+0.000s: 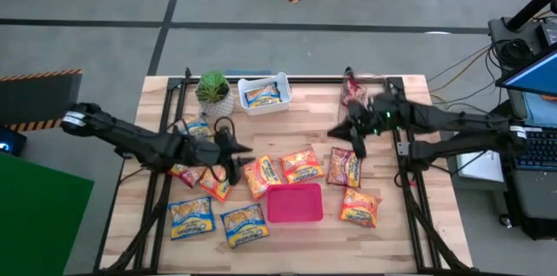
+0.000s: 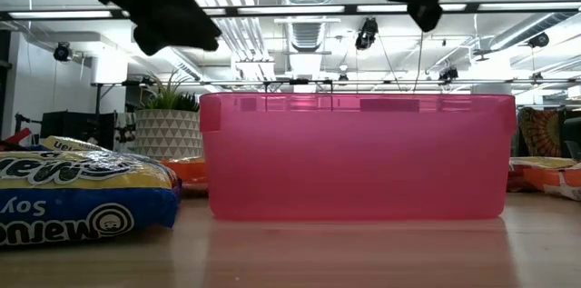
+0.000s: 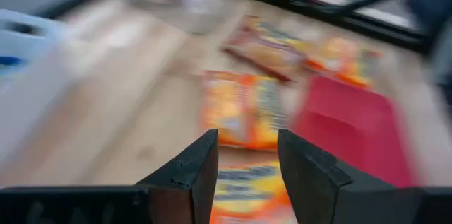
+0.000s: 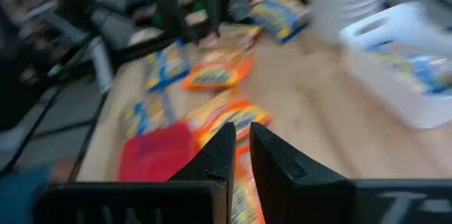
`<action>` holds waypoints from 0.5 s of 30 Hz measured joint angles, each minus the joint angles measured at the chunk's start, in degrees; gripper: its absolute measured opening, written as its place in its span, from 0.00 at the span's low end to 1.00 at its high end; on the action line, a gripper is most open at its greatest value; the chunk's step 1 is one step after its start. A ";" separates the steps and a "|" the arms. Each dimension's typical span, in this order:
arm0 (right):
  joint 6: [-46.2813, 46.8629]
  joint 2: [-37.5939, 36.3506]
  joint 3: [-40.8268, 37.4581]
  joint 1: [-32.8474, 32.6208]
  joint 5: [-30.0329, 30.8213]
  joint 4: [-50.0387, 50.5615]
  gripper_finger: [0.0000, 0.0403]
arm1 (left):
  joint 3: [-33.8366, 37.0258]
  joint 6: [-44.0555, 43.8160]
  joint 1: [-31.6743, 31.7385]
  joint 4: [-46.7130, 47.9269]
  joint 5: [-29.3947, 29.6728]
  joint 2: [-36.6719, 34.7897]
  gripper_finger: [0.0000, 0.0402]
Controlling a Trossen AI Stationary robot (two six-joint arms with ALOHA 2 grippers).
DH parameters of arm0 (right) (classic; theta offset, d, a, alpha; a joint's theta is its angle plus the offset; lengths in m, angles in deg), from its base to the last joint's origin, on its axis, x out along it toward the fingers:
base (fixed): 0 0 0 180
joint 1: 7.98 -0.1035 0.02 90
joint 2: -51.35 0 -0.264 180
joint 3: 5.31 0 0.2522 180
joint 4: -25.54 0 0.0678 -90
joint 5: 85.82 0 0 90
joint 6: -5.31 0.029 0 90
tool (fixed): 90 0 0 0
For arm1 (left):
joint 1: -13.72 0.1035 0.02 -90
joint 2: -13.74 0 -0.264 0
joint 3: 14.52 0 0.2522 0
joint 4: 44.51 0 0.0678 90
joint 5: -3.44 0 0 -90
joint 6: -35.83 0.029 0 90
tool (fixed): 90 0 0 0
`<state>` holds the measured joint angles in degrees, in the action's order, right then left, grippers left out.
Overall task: Sort Maruchan noodles
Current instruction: Put the orange noodle pack into the red bin
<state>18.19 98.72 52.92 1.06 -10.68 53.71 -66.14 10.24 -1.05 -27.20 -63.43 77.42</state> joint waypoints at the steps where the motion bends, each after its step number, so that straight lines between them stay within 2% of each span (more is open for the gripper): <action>1: 0.33 -0.64 -1.38 -1.74 0.01 -0.74 0.06 | -0.45 -0.29 -1.00 -0.04 -0.67 0.53 0.32; 9: 2.61 -2.57 -12.25 -14.44 6.32 -14.72 0.02 | -4.39 -0.19 -5.35 0.57 -2.78 9.15 0.32; 15: 2.30 -2.64 -17.28 -18.00 11.50 -19.70 0.02 | -7.74 1.47 -4.93 5.38 -4.23 17.02 0.32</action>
<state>20.50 96.09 35.64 -16.94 0.82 34.01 -73.88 11.71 -5.97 -21.82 -67.66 94.44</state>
